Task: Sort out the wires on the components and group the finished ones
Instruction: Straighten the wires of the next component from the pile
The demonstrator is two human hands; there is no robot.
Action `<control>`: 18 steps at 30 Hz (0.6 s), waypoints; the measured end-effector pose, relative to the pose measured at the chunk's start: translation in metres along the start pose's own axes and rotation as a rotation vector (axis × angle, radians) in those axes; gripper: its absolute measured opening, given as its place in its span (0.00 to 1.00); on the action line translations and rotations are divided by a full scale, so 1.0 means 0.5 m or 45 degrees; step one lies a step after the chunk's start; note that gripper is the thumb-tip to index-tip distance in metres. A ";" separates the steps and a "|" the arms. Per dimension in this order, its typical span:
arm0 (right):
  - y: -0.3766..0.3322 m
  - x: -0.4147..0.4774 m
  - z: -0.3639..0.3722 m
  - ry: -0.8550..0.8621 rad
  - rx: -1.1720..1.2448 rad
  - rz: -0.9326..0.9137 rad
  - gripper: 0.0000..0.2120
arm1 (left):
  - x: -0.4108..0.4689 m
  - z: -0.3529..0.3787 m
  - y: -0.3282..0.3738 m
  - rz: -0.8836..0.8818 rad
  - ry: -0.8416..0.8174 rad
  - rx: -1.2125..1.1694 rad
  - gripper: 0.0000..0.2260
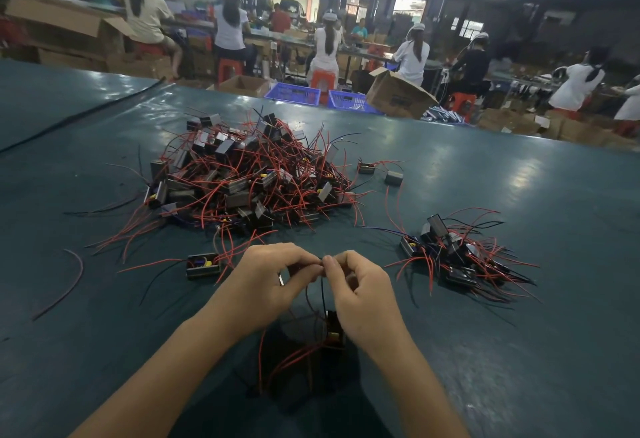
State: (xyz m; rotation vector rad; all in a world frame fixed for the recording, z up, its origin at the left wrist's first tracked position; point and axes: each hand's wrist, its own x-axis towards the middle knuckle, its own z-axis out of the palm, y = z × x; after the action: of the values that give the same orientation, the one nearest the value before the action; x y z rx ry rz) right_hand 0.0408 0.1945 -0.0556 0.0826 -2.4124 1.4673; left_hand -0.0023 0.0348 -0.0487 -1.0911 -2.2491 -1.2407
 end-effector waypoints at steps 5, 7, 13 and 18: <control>0.007 0.001 0.001 0.069 -0.114 0.020 0.09 | -0.001 0.003 -0.002 -0.132 0.005 -0.083 0.05; 0.006 0.001 0.000 0.072 -0.115 0.020 0.09 | -0.001 0.005 -0.006 -0.194 -0.032 -0.110 0.04; -0.002 0.004 -0.002 0.071 0.075 0.067 0.06 | 0.001 0.005 -0.008 -0.358 -0.091 -0.220 0.03; -0.003 0.001 -0.003 0.158 -0.191 -0.236 0.08 | 0.006 -0.001 -0.011 -0.598 -0.131 -0.507 0.05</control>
State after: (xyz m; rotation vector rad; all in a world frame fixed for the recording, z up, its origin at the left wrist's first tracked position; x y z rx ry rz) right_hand 0.0409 0.1949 -0.0536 0.1708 -2.3360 1.1730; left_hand -0.0087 0.0340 -0.0498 -0.7770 -2.4912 -1.9250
